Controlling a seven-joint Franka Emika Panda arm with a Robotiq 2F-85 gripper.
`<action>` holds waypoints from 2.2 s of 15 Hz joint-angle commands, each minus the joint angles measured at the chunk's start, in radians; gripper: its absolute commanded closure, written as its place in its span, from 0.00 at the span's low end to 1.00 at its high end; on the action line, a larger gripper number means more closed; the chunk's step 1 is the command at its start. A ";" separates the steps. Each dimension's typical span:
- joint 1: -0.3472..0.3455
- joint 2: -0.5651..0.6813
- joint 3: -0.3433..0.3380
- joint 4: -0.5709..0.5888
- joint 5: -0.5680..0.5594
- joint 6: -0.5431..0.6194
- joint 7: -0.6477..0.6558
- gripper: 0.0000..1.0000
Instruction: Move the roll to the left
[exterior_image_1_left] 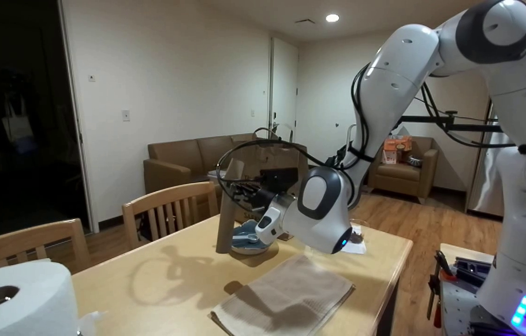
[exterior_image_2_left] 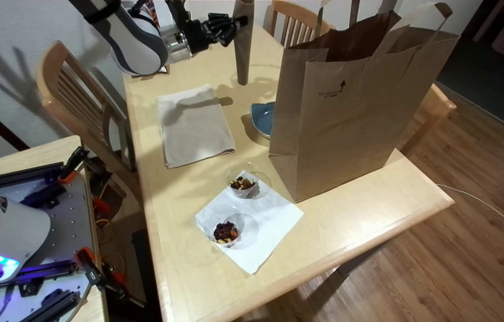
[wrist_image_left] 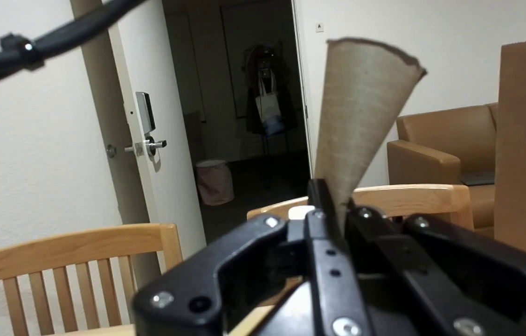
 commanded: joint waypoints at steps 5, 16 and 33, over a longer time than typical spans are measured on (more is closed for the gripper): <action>0.031 0.100 -0.002 0.014 -0.019 0.030 -0.092 0.98; 0.046 0.116 -0.010 0.015 -0.015 0.011 -0.139 0.47; 0.058 0.025 0.003 0.062 -0.054 0.003 -0.079 0.00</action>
